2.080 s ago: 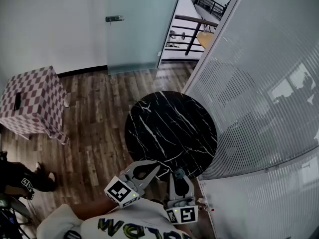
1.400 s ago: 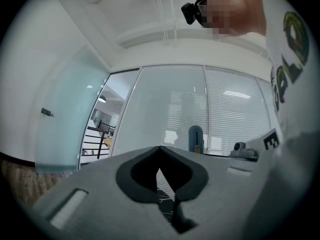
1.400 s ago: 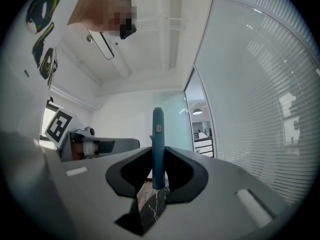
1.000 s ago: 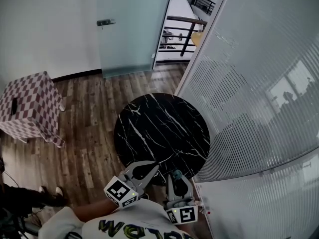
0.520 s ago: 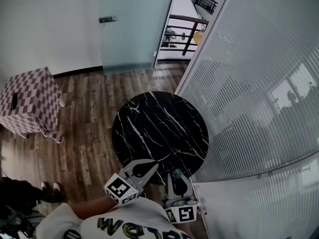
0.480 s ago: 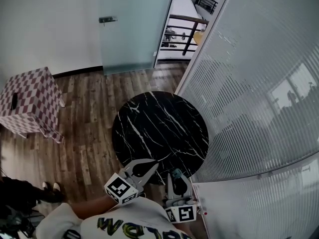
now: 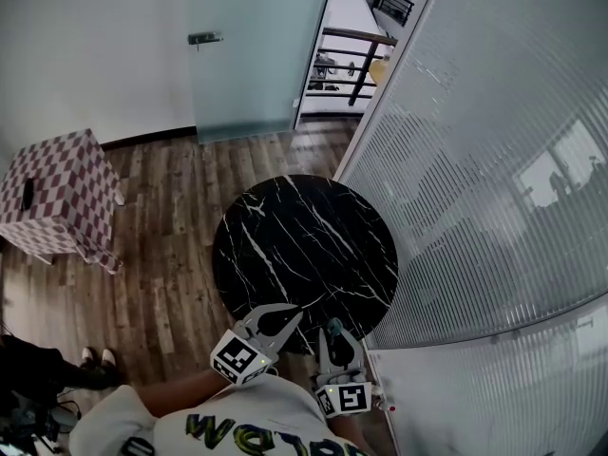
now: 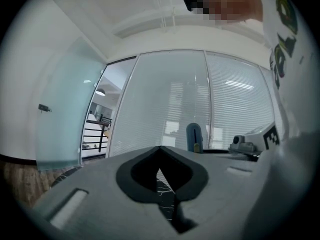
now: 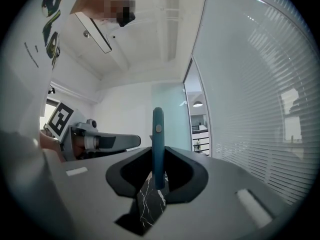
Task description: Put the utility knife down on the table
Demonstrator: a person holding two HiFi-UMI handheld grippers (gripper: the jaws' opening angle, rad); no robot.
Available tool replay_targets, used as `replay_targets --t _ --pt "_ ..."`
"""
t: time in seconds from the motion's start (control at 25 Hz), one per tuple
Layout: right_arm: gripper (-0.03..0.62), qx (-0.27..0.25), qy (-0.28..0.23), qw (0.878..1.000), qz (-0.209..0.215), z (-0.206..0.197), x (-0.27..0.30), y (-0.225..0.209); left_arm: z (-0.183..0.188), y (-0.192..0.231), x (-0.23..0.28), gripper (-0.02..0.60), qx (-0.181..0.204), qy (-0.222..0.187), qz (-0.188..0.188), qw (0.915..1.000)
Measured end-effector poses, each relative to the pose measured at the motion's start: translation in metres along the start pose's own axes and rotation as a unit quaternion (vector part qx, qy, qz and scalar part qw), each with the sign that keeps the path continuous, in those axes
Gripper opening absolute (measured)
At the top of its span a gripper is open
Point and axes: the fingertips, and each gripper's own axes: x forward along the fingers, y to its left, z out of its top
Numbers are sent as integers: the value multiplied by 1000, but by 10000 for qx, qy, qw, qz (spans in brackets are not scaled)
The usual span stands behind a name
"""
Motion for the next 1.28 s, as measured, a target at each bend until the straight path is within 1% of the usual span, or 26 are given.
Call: replay_targets --t 0.16,0.32,0.44,0.6,0.8,0.92,1.0,1.16,1.28 --pt "74 -13 110 9999 18 -14 3 -6 -15 5 7 0 36 71 10 10000" --pt "74 -2 239 9997 38 -29 8 -7 -29 11 10 0 -17 105 1 9999" --pt "74 84 377 9992 55 -49 11 -9 -44 18 12 0 -22 219 34 9998" --pt "74 224 580 9980 73 -69 16 -12 -61 23 15 0 -167 374 53 9991" --pt "74 272 811 9963 -12 -93 20 -22 -84 24 22 0 -173 557 36 9983" --pt "74 293 917 9953 -54 -108 22 -27 -97 28 25 0 -264 658 49 9975" --pt "74 342 1012 9943 -47 -118 23 -27 -102 30 26 0 -364 706 73 9968" --pt "74 418 1196 9919 -37 -139 26 -26 -117 35 27 0 -405 819 114 9958" --pt "74 440 1313 9904 -27 -153 27 -28 -131 44 26 0 -481 878 215 9947"
